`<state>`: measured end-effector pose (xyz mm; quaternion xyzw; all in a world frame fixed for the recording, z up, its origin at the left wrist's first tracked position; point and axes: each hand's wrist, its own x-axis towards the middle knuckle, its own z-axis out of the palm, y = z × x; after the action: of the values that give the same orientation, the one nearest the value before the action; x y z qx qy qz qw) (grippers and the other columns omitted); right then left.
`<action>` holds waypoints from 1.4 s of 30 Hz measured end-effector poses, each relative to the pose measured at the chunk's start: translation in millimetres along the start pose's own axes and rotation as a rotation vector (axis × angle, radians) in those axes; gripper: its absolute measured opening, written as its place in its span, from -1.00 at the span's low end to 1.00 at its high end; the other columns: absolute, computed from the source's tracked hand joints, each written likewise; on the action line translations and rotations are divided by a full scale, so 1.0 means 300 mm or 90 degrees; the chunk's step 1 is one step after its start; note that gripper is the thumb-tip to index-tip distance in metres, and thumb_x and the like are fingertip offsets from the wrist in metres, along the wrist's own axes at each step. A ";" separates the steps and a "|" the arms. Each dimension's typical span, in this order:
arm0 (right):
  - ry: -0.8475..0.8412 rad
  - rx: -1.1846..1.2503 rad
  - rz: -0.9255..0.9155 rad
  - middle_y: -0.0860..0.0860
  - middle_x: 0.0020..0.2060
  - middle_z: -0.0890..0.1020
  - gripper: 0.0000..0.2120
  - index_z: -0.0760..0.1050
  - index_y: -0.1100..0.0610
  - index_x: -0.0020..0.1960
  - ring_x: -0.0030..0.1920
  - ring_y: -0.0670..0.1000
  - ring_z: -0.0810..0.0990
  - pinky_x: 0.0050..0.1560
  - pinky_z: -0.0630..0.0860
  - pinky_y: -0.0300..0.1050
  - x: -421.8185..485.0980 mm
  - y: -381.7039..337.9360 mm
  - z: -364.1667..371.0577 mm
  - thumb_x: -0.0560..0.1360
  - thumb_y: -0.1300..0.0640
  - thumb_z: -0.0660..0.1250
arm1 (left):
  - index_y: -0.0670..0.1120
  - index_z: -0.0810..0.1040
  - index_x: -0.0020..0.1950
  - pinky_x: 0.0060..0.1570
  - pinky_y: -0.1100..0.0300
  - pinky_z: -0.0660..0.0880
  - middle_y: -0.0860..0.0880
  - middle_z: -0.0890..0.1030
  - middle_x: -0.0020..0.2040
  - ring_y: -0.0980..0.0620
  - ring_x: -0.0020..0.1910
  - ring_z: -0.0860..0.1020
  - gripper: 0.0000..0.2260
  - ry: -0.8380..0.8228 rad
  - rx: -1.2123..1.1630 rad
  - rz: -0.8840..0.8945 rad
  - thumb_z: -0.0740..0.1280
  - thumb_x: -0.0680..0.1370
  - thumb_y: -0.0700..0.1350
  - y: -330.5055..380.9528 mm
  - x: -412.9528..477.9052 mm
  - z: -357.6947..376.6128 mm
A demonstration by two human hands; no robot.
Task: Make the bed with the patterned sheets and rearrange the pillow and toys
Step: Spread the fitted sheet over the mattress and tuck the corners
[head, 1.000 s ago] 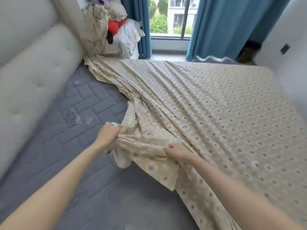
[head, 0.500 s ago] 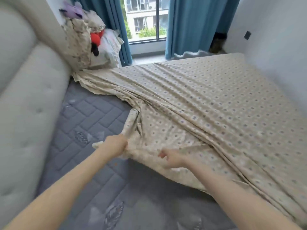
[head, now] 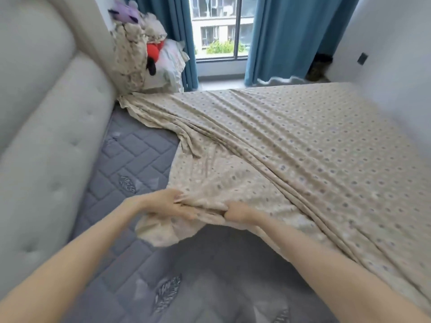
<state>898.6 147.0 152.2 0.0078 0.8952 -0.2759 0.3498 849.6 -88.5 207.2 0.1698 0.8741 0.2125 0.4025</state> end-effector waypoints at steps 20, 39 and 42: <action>-0.073 0.209 0.240 0.01 0.49 0.23 -0.05 0.16 0.09 0.51 0.42 0.04 0.28 0.19 0.28 -0.10 -0.148 -0.365 0.382 0.29 -0.39 0.30 | -0.19 0.48 0.21 -0.34 0.23 0.43 -0.17 0.54 0.07 0.12 -0.26 0.51 -0.61 -0.177 0.006 0.155 0.32 0.46 -0.01 -0.440 -0.125 -0.101; -0.024 -0.027 0.282 0.13 0.25 0.52 -0.60 0.39 0.23 0.34 0.19 0.14 0.53 0.08 0.49 0.00 -0.233 -0.548 0.635 0.56 0.06 0.22 | -0.24 0.49 0.20 0.01 0.10 0.41 -0.20 0.55 0.18 -0.12 0.04 0.52 -0.66 -0.141 0.376 0.038 0.19 0.56 -0.04 -0.670 -0.247 -0.027; 0.016 -0.049 0.325 0.07 0.03 0.60 -0.78 0.49 0.17 0.09 -0.06 0.09 0.57 -0.28 0.43 -0.13 -0.242 -0.564 0.684 0.50 0.13 0.20 | -0.15 0.43 0.35 0.21 0.06 0.43 -0.03 0.50 0.28 -0.09 0.22 0.48 -0.31 -0.242 0.252 0.002 0.30 0.42 0.32 -0.700 -0.279 -0.057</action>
<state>1046.0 -85.9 157.1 0.2235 0.8783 -0.1442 0.3973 861.7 -310.5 163.4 0.2833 0.8072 0.0024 0.5179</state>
